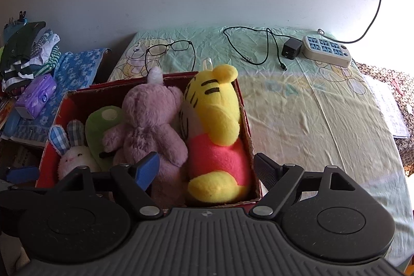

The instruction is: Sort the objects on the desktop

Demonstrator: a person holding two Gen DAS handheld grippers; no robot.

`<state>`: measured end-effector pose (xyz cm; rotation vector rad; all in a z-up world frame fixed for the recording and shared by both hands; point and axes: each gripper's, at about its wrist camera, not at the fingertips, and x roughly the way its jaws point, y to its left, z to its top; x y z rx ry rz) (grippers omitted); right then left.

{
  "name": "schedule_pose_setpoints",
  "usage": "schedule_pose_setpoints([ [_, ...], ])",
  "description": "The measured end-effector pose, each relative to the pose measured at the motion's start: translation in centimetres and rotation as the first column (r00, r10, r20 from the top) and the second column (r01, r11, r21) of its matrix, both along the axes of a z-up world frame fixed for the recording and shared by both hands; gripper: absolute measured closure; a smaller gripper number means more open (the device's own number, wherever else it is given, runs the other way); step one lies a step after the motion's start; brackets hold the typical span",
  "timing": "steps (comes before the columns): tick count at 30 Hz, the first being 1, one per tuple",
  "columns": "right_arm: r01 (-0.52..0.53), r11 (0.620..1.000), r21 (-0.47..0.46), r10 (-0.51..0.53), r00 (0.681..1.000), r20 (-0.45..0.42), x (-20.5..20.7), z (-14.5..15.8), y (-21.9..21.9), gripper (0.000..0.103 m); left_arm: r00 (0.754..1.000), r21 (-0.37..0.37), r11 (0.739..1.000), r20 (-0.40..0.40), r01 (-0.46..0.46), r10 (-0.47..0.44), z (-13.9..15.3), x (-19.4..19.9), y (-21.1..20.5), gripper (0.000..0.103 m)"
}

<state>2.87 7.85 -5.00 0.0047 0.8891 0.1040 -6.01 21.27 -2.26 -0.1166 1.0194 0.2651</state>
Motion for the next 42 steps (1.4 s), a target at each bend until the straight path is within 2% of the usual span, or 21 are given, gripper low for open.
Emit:
schedule_pose_setpoints([
  [10,0.003,1.000,-0.019,-0.004,1.000,-0.025,0.8,-0.6,1.8,0.021,0.999,0.008,0.999,-0.018,-0.032,0.032,-0.7,0.3,2.1,0.001],
  [27,0.017,0.998,-0.068,-0.019,1.000,-0.019,0.8,-0.7,2.7,0.021,0.998,0.044,0.998,-0.033,-0.046,0.047,-1.0,0.0,2.7,0.001],
  [35,0.028,0.999,-0.042,-0.029,0.999,-0.016,0.7,-0.8,2.4,0.021,0.998,0.038,0.997,-0.027,-0.060,0.061,-1.0,-0.5,3.0,0.001],
  [42,0.010,1.000,-0.025,-0.011,1.000,-0.023,0.3,-1.0,2.4,0.021,0.998,0.068,0.996,0.001,-0.060,0.060,-0.7,-1.2,2.3,0.001],
])
